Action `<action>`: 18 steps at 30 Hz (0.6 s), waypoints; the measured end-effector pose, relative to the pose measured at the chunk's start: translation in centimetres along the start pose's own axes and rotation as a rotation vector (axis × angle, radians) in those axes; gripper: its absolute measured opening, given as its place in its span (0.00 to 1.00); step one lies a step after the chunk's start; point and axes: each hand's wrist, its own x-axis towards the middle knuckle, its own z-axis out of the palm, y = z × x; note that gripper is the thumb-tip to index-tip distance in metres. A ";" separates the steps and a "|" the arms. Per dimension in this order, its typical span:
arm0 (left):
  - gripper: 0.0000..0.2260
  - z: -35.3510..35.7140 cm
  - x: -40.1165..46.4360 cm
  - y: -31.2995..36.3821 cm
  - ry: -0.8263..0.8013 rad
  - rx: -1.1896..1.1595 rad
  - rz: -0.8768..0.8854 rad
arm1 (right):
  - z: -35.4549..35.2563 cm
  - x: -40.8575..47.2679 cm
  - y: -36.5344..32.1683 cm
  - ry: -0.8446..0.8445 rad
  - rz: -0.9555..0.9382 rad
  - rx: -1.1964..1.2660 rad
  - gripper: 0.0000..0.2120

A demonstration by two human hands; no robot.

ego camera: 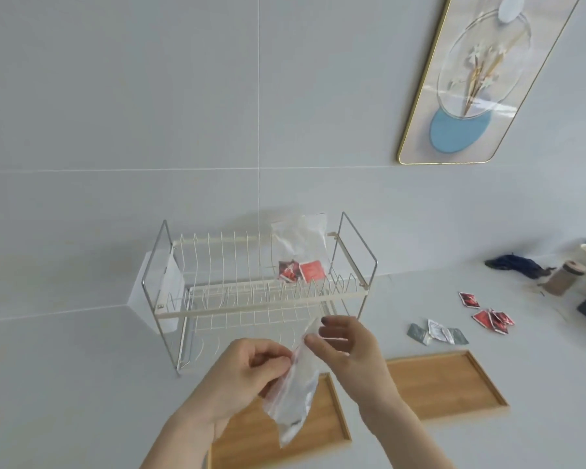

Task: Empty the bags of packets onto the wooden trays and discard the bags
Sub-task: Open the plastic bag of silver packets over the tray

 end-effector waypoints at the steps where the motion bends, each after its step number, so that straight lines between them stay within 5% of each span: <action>1: 0.07 0.4 0.2 -1.0 0.046 -0.007 -0.027 | 0.6 -0.6 0.7 0.098 0.053 -0.013 0.15; 3: 0.08 1.3 0.4 -2.8 0.120 -0.025 -0.063 | 1.8 -1.6 1.9 0.126 0.151 0.019 0.14; 11: 0.06 2.3 0.3 -6.7 0.224 -0.038 -0.154 | 3.9 -2.8 3.1 -0.216 0.461 0.327 0.12; 18: 0.06 2.4 0.1 -7.1 0.251 -0.158 -0.190 | 4.0 -2.5 3.6 -0.178 0.411 0.110 0.09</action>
